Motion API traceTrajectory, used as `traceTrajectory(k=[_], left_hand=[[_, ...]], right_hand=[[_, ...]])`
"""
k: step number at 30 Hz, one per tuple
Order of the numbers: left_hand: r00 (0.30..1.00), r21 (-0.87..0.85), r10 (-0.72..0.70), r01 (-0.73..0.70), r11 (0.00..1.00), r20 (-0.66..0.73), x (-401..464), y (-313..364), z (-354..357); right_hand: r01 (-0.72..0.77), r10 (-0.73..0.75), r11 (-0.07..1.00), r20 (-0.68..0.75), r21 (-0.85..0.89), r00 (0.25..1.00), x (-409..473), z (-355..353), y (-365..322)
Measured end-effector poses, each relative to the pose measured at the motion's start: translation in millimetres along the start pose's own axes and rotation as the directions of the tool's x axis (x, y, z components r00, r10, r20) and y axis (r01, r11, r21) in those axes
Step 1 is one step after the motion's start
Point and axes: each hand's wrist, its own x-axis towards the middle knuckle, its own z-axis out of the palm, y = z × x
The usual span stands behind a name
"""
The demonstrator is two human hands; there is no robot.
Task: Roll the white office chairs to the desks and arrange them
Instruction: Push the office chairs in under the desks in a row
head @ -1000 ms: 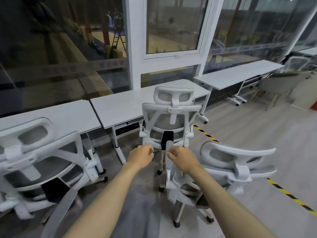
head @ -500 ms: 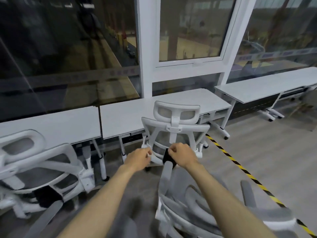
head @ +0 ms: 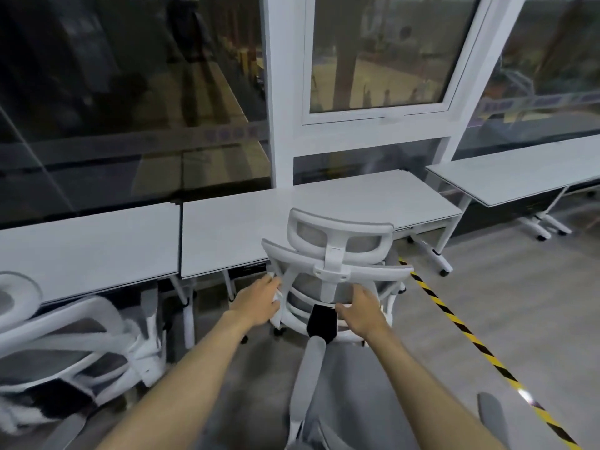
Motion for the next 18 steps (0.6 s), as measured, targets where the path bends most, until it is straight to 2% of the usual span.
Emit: traceTrajectory(k=[3, 6, 10, 13, 18], left_hand=[[1.000, -0.036, 0.015, -0.015, 0.999, 0.002, 48.6, -13.5, 7.0], [1.000, -0.059, 0.012, -0.011, 0.998, 0.007, 96.2, -26.3, 11.6], [1.000, -0.008, 0.005, -0.005, 1.000, -0.020, 143.9, -46.1, 24.8], [0.992, 0.090, 0.047, -0.037, 0.995, -0.117, 159.5, -59.1, 40.8], [0.941, 0.052, 0.152, -0.143, 0.988, -0.304, 169.9, -73.9, 56.9]], right_hand=[[-0.033, 0.033, 0.999, -0.072, 0.000, 0.997, 35.9, 15.4, 1.1], [-0.081, 0.079, 0.996, -0.082, -0.026, 0.994, 65.7, 24.3, 0.4], [-0.128, 0.138, 0.989, -0.126, 0.080, 0.983, 90.7, 38.5, 2.8], [-0.085, 0.099, 0.993, -0.174, 0.084, 0.980, 94.0, 52.1, 8.9], [-0.027, 0.042, 0.996, -0.200, 0.081, 0.979, 90.6, 63.3, 19.0]])
